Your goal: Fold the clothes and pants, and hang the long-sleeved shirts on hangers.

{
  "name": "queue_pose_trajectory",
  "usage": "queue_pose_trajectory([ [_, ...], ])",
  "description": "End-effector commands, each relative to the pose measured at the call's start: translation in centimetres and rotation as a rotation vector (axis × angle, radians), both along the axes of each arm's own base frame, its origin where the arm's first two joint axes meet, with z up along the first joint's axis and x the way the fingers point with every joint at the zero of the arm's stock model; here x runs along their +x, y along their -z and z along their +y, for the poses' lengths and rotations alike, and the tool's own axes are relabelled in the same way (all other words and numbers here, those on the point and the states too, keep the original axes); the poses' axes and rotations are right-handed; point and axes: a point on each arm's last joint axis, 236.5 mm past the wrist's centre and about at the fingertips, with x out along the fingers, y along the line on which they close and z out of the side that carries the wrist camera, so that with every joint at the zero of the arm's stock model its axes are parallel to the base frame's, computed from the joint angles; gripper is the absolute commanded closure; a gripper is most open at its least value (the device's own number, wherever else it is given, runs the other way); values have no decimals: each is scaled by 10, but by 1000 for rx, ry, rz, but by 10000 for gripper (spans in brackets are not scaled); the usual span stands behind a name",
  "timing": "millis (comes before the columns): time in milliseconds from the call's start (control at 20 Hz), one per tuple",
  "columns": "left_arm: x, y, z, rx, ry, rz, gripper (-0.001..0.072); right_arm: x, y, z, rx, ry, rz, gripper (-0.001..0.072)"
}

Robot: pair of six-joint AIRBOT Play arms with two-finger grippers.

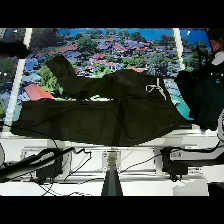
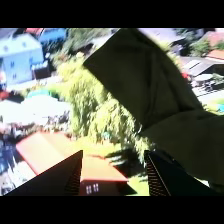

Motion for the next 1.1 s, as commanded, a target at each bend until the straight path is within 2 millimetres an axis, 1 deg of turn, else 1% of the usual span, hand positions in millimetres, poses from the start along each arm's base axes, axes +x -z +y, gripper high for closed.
queue_pose_trajectory([
  [0,-21,20,37,-106,-122,85,295,-1,10,15,250,-30,-5,155],
  [50,-26,29,46,-122,-162,105,294,3,20,7,208,-14,-8,140],
  [100,-32,41,53,-135,-188,132,293,6,26,6,191,-11,-4,122],
  [150,-38,53,57,-148,-207,160,293,6,33,10,195,-20,14,108],
  [250,-49,77,59,-169,-223,219,293,2,51,21,219,-42,66,108],
  [350,-59,99,54,-188,-225,275,293,1,68,35,250,-58,107,108],
  [450,-67,116,50,-202,-228,314,293,3,79,55,299,-69,131,108],
  [550,-69,128,50,-209,-240,324,294,1,89,70,313,-100,158,109],
  [600,-69,133,50,-215,-256,321,294,1,91,77,310,-128,156,147],
  [650,-67,138,49,-228,-264,313,294,4,92,83,300,-168,133,210],
  [700,-64,143,42,-263,-265,303,294,8,91,87,288,-191,115,362],
  [750,-62,149,35,-301,-269,295,294,15,89,89,274,-197,92,548],
  [800,-59,156,28,-337,-276,285,293,24,85,89,261,-201,65,646],
  [850,-56,163,22,-378,-290,266,280,34,77,87,244,-207,35,676],
  [900,-52,170,18,-409,-307,247,256,43,68,81,214,-214,1,676],
  [950,-48,179,15,-441,-330,224,166,50,60,72,168,-214,-28,676],
  [1000,-44,189,13,-472,-353,215,134,56,52,60,107,-208,-55,676],
  [1050,-41,201,8,-511,-375,219,126,60,46,49,51,-195,-74,676],
])
